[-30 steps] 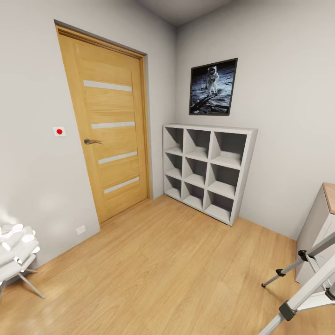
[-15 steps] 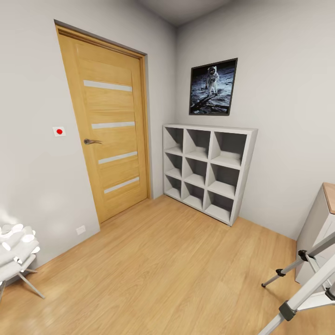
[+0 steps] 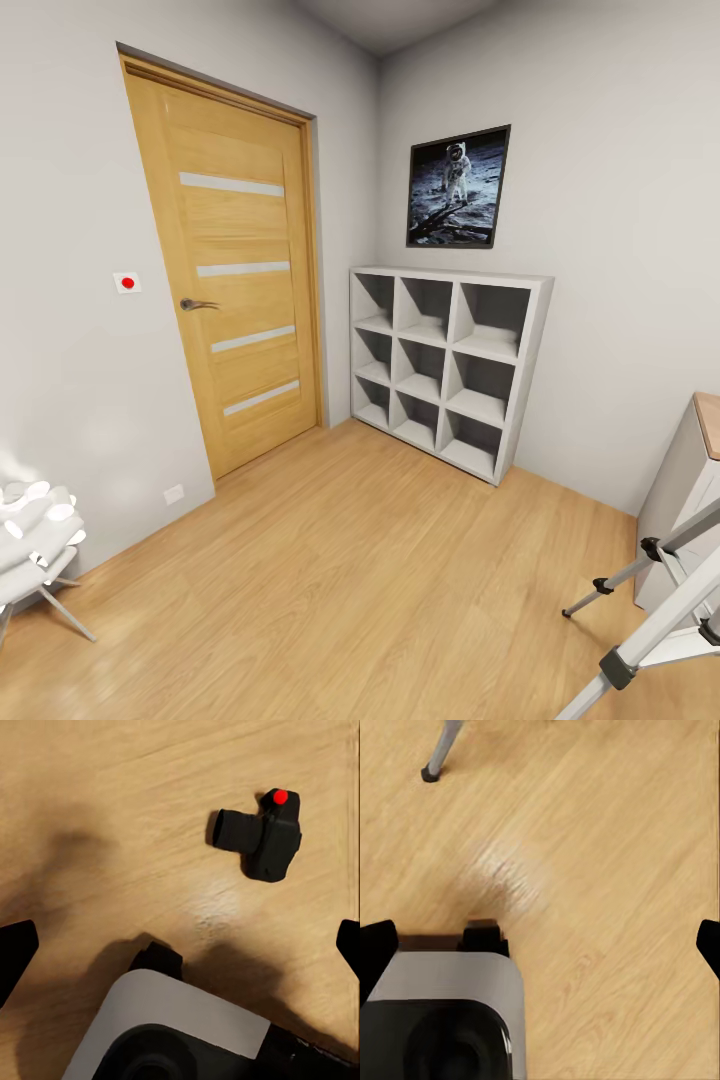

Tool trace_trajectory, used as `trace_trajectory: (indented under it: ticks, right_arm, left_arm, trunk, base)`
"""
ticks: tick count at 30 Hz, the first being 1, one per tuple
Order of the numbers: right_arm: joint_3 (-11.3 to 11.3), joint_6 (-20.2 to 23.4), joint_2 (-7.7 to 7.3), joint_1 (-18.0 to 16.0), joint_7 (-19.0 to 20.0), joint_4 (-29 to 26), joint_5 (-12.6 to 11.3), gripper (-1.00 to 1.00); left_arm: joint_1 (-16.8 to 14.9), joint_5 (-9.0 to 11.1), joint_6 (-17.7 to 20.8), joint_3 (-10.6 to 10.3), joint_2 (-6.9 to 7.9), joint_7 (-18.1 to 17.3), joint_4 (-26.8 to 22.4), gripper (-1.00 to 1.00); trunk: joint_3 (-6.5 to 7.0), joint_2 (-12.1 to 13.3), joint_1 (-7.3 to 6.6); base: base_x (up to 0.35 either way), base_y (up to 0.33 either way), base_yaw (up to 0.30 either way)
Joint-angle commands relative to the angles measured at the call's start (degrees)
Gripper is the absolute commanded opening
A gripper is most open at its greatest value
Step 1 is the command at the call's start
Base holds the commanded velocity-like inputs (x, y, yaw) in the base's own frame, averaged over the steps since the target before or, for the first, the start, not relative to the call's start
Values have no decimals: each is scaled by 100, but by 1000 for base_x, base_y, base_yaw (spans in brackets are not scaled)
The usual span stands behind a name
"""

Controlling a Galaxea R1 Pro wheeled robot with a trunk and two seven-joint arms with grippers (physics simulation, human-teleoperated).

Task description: Attach the digital camera to the camera tripod in the bedroom.

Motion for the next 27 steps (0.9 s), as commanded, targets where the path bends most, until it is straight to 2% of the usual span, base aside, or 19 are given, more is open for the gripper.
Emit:
trace_trajectory:
  ticks: [1,2,5,6,7,9,13,14,15,22,27]
  right_arm:
    - [-7,53,8,-85,-52,-181,-13,100]
    - [-9,71,18,-169,-67,-238,-23,100]
    - [-14,85,28,-264,-80,-285,-33,100]
    - [-24,89,40,-332,-91,-320,-38,100]
    - [-43,80,44,-343,-95,-326,-39,100]
    - [-65,68,46,-348,-97,-328,-39,100]
    - [-299,-96,52,-359,-101,-328,-38,100]
    - [-509,-219,54,-362,-98,-328,-27,100]
    - [-543,-237,55,-363,-99,-328,-22,100]
    - [-628,-230,56,-362,-89,-323,8,100]
    - [-647,-209,-1,-359,-117,-306,6,100]
  left_arm:
    - [2,50,541,6,1,8,-544,100]
    - [2,43,816,6,2,9,-870,100]
    - [2,34,1117,7,2,15,-1295,100]
    - [2,53,1339,13,-12,19,-1701,100]
    - [2,60,1370,15,-20,16,-1761,100]
    - [2,63,1378,17,-24,15,-1783,100]
    - [2,62,1403,16,-44,11,-1834,100]
    - [2,46,1408,14,-67,12,-1853,100]
    - [2,48,1407,12,-74,12,-1855,100]
    - [2,56,1248,13,-98,10,-1822,100]
    - [2,38,1193,14,-110,17,-1836,100]
  trunk:
    - [-6,-3,0]
    - [-6,-3,0]
    - [-6,-3,0]
    - [-6,-3,0]
    - [-6,-3,0]
    - [-6,-3,0]
    - [-6,-3,0]
    - [-6,-3,0]
    - [-6,-3,0]
    - [-6,-3,0]
    - [-6,-3,0]
  base:
    - [0,0,0]
    - [0,0,0]
    - [0,0,0]
    - [0,0,0]
    - [0,0,0]
    - [0,0,0]
    - [0,0,0]
    - [0,0,0]
    - [0,0,0]
    - [0,0,0]
    - [0,0,0]
